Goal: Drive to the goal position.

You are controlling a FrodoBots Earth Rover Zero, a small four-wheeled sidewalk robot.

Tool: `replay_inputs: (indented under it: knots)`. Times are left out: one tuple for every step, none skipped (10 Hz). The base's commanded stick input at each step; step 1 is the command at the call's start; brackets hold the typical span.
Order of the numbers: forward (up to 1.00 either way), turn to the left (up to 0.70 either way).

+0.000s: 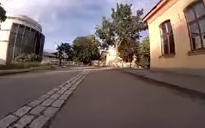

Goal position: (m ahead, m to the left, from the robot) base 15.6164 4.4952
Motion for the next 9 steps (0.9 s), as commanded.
replay_inputs:
  knots:
    - [0.45,0.0]
    - [0.45,0.0]
    - [0.45,0.0]
    - [0.45,0.0]
    - [0.45,0.0]
    - [0.45,0.0]
    - [0.45,0.0]
    - [0.45,0.0]
    - [0.45,0.0]
